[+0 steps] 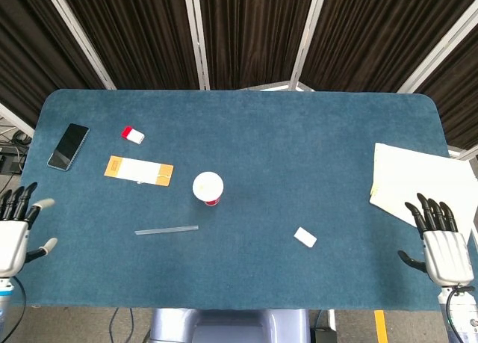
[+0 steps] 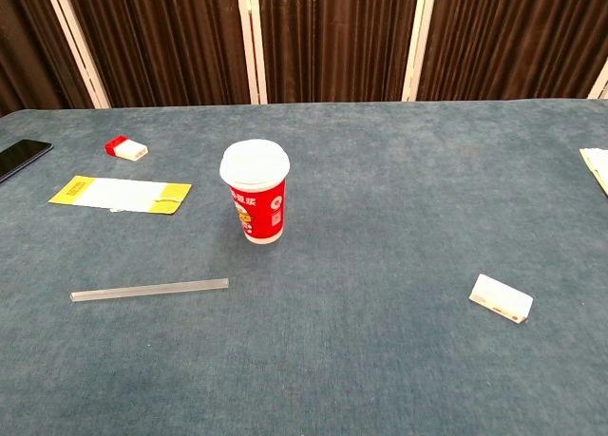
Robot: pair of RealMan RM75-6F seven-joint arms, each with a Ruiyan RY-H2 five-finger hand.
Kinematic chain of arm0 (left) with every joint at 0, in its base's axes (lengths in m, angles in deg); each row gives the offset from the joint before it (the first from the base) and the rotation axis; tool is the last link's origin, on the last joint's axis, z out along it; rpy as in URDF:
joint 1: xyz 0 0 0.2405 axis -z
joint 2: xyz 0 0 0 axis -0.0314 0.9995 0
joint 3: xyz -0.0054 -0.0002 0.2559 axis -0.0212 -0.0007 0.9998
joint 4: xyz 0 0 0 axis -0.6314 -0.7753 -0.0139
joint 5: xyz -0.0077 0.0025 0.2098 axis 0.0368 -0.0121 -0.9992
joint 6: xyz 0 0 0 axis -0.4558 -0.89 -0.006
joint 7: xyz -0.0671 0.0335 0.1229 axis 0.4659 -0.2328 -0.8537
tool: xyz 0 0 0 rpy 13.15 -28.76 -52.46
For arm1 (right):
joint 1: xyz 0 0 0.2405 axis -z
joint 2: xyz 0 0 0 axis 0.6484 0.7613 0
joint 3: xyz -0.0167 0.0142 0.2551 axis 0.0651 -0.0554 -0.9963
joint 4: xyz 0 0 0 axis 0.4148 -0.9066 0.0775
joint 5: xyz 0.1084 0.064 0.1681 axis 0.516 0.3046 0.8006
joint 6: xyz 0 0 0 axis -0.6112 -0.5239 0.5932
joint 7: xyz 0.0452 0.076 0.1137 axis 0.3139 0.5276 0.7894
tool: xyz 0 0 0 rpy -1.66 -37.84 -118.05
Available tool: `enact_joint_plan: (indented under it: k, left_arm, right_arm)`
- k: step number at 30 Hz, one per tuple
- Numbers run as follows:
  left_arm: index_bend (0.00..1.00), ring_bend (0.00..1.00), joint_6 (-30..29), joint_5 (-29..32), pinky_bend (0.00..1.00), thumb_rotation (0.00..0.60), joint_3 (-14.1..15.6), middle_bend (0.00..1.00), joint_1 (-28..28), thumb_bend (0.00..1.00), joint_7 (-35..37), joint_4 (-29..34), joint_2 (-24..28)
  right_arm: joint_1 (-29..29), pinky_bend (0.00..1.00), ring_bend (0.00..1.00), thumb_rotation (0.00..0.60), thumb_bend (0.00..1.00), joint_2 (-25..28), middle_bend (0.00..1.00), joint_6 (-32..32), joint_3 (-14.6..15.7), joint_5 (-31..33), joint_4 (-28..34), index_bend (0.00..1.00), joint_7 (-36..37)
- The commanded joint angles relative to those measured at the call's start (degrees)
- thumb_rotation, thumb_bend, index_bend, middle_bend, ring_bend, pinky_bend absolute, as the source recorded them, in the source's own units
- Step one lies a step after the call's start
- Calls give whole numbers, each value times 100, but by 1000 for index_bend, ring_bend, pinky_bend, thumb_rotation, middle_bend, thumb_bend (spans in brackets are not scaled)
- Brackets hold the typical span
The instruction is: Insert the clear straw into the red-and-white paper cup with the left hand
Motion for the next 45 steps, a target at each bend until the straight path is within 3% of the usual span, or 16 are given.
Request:
enact_joint_plan:
  k: [1,14,22,45]
  left_arm:
    - [480,0,187,110,0,600,-65,0,140,230,-378,221,-178]
    - [479,0,1081,1277,0,600,-356,0,756,270,-1794,703,-1149]
    - [439,0,1286,1836,0,600,-424,0,1053,330,-2471,724,-1807]
    - [449,0,1605,2986,0,600,-611,0,1815,359,-3207,-8,-3104]
  right_arm:
    - [3,0,0,600,112,-1,0,-3,-2,4,-1,109,12]
    - [-5,0,0,600,113,4,0,9,-11,4,-11,109,100]
    - [-3,0,0,600,115,8,0,-2,-20,0,-15,108,185]
    - [29,0,0,600,125,-151,0,-333,-141,-143,-203,108,483]
